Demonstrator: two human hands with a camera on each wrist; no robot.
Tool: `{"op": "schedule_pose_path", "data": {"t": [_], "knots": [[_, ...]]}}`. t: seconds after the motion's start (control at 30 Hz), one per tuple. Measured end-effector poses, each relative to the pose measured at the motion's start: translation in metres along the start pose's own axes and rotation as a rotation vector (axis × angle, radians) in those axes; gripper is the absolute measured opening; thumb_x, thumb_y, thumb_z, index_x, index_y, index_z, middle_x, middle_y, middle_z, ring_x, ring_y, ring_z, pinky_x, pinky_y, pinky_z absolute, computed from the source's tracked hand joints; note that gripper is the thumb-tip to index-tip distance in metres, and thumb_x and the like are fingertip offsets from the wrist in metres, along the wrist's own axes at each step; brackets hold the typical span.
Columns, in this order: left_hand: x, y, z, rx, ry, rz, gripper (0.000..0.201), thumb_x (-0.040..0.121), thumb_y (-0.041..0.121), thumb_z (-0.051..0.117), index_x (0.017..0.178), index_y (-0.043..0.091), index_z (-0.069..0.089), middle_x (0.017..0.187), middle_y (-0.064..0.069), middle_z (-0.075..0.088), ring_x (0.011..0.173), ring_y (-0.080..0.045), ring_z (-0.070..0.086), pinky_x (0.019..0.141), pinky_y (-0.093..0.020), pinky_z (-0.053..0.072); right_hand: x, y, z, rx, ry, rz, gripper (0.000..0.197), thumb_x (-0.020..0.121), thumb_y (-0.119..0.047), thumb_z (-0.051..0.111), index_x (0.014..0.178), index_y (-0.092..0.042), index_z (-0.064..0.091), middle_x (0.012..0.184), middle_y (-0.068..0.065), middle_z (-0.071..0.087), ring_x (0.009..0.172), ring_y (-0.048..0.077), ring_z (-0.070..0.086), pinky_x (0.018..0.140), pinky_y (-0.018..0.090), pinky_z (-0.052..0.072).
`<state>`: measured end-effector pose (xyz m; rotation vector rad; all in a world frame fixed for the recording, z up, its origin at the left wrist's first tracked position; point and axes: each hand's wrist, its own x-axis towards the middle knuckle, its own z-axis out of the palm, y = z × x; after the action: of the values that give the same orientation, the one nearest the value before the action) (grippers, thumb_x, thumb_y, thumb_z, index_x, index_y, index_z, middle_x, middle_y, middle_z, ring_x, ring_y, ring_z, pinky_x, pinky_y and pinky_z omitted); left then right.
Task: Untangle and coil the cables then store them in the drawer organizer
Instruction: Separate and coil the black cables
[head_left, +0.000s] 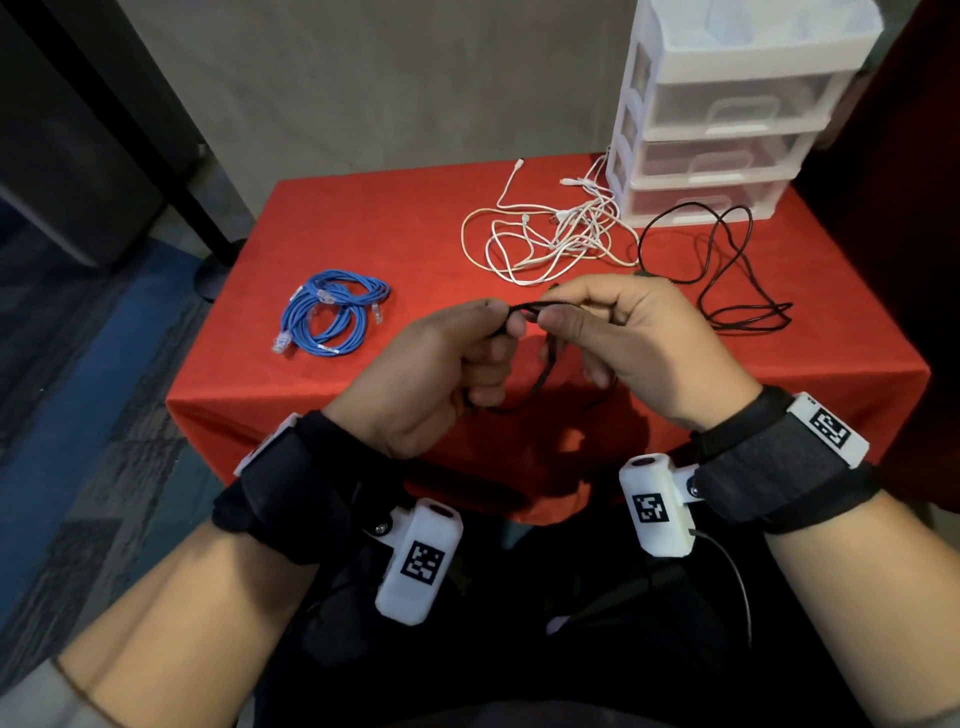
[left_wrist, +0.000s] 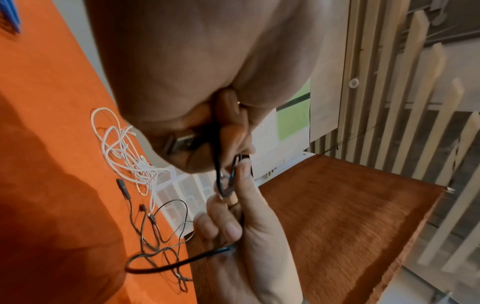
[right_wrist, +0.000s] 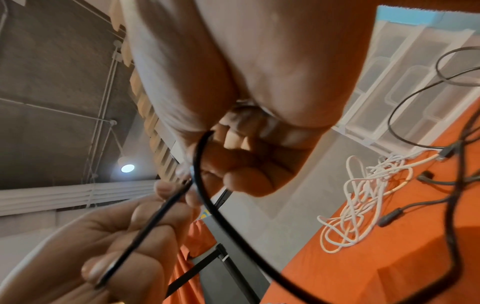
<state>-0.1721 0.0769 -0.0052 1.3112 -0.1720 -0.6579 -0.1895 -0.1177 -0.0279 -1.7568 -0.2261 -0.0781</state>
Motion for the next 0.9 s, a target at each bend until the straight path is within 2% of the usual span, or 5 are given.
{"op": "schedule_pose_path", "data": {"t": [0.1, 0.2, 0.47, 0.73, 0.9], "knots": [[0.005, 0.002, -0.008, -0.106, 0.1, 0.038, 0.028, 0.107, 0.022, 0.036, 0.087, 0.017, 0.055, 0.064, 0.007, 0.025, 0.048, -0.004, 0.021, 0.044, -0.017, 0.026, -0.005, 0.013, -0.009, -0.088, -0.022, 0.018, 0.018, 0.098, -0.023, 0.068, 0.09, -0.007, 0.07, 0.069, 0.008, 0.066, 0.062, 0.017, 0.05, 0.061, 0.029, 0.038], [0.01, 0.001, -0.017, -0.258, 0.178, 0.047, 0.026, 0.107, 0.025, 0.04, 0.088, 0.018, 0.055, 0.065, 0.008, 0.028, 0.048, -0.004, 0.023, 0.045, -0.016, 0.029, -0.012, 0.023, -0.011, -0.135, -0.045, 0.111, 0.027, 0.097, -0.024, 0.07, 0.087, 0.001, 0.067, 0.06, 0.005, 0.05, 0.055, 0.008, 0.044, 0.052, 0.019, 0.037], [0.023, -0.018, 0.0, -0.569, 0.371, -0.163, 0.022, 0.104, 0.026, 0.052, 0.088, 0.015, 0.061, 0.077, -0.002, 0.055, 0.064, -0.006, 0.052, 0.051, -0.016, 0.052, -0.007, 0.021, 0.021, 0.258, 0.176, 0.127, 0.017, 0.104, -0.009, 0.056, 0.097, -0.009, 0.072, 0.089, 0.012, 0.072, 0.08, 0.02, 0.069, 0.075, 0.034, 0.058], [0.024, -0.012, 0.005, -0.423, 0.255, -0.282, 0.041, 0.108, 0.033, 0.039, 0.082, 0.019, 0.067, 0.073, -0.003, 0.068, 0.067, -0.011, 0.059, 0.06, -0.024, 0.049, -0.015, 0.021, 0.035, 0.391, 0.174, 0.116, 0.018, 0.106, -0.006, 0.048, 0.105, -0.004, 0.066, 0.092, 0.009, 0.072, 0.081, 0.015, 0.066, 0.071, 0.025, 0.054], [0.034, -0.017, 0.001, -0.234, 0.427, -0.117, 0.027, 0.109, 0.031, 0.04, 0.094, 0.019, 0.059, 0.079, 0.001, 0.063, 0.063, -0.009, 0.061, 0.06, -0.026, 0.047, -0.023, 0.025, 0.036, 0.204, 0.098, 0.164, 0.016, 0.104, -0.009, 0.053, 0.102, -0.009, 0.069, 0.087, 0.006, 0.073, 0.085, 0.012, 0.064, 0.073, 0.027, 0.049]]}}
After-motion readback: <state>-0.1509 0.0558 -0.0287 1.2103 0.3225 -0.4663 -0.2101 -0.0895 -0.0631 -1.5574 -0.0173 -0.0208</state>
